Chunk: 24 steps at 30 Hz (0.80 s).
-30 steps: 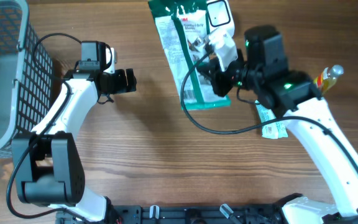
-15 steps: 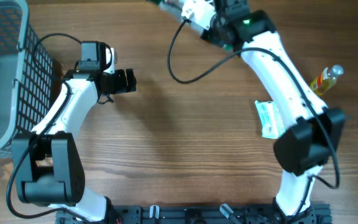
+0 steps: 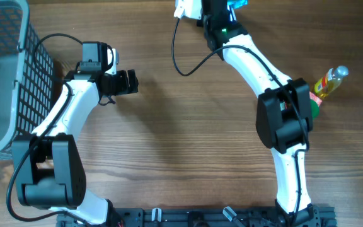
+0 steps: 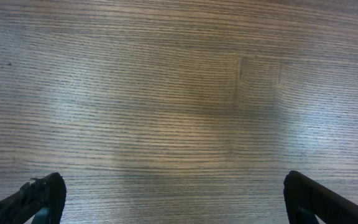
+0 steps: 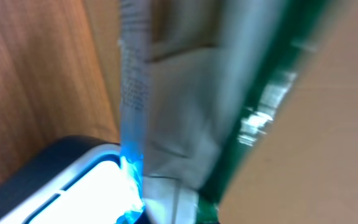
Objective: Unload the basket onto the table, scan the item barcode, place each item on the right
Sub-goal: 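Raise the gloves pack with the right gripper under the white scanner, then carry the gloves pack right with the right gripper and set it down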
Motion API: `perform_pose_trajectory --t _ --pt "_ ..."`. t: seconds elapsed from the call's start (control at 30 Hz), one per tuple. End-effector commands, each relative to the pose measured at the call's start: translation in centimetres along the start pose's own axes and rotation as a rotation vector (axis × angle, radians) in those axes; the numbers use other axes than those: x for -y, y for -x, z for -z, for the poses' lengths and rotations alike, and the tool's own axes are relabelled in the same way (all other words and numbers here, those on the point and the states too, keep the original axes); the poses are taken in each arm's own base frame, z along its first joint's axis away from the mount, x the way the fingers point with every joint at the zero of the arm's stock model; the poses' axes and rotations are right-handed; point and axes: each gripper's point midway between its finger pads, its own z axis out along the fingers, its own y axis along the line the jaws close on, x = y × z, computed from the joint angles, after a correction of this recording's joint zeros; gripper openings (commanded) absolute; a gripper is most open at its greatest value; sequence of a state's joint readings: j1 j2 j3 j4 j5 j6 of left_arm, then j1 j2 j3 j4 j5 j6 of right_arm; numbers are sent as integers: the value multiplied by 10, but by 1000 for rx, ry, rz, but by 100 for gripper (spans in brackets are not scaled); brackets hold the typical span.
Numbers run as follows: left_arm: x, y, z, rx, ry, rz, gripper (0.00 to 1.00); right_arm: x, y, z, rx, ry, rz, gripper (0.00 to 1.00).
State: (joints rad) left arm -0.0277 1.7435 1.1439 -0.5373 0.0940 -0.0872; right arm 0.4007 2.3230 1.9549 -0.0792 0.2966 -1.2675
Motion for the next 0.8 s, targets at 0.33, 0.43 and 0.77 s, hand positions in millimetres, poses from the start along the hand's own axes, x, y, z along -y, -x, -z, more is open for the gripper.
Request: perform_pose_trajectory --t 0.33,0.43,0.77 --pt "-1 7 5 23 4 -5 100 -73 14 7 35 309 -343 4" --pt "-1 7 5 23 4 -5 100 -89 21 14 72 396 -340 4" --pt "-1 7 5 24 4 -5 100 -70 2 2 87 353 -444 4"
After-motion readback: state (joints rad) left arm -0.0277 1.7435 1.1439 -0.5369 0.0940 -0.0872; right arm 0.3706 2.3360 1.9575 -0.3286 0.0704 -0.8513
